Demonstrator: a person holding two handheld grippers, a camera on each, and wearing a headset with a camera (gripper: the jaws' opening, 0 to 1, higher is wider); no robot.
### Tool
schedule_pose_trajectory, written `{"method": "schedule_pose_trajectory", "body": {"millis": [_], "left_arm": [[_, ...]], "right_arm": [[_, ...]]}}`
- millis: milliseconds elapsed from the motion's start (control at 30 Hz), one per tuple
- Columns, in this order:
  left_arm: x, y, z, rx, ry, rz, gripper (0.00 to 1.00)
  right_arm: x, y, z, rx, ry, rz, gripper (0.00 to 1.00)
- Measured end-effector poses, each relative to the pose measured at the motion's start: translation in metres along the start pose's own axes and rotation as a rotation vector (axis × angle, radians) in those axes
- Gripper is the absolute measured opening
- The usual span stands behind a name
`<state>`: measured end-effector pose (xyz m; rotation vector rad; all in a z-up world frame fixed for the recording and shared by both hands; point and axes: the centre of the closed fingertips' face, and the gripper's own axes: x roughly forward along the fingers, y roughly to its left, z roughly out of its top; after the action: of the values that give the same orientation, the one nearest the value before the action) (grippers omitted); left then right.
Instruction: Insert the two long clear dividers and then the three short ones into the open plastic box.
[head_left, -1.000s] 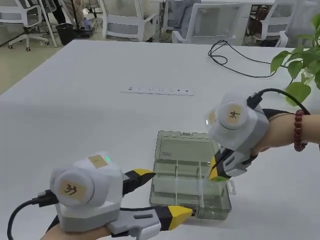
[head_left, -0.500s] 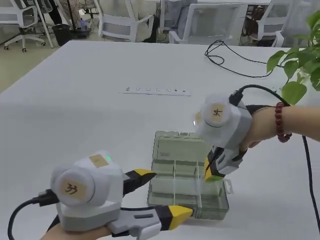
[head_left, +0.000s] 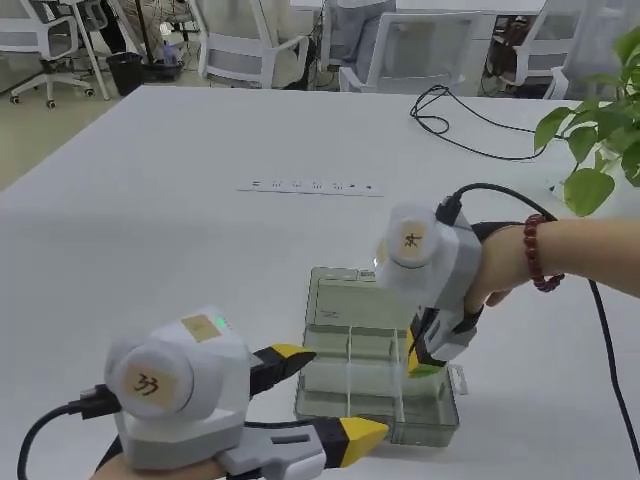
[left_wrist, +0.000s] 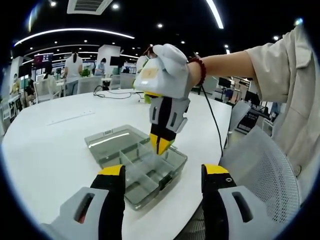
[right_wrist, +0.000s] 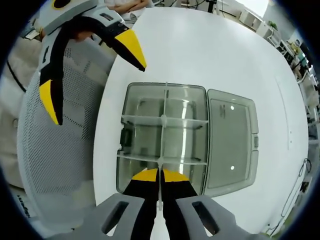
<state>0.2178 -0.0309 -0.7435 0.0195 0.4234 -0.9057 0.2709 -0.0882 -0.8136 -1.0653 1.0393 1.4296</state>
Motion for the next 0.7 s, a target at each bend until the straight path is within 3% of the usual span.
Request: {"method": "schedule_pose_trajectory", "body": {"millis": [233,600,700], "left_arm": [[-0.0007,0.0004,-0.0009,0.001,0.006,0.002,0.61],[-0.0025,0.001,-0.0007,0.006,0.005,0.005,0.6],[-0.003,0.0019,-0.0008,0.002,0.003,0.008,0.59]], "right_arm": [[0.0003,-0.0006,-0.0001,0.018,-0.001,0.008,0.03],[-0.0003,0.0,-0.0002,0.024,0.043,0.009,0.02],[-0.001,0.0005,-0.0001,0.086,0.048,0.025,0.03]]}}
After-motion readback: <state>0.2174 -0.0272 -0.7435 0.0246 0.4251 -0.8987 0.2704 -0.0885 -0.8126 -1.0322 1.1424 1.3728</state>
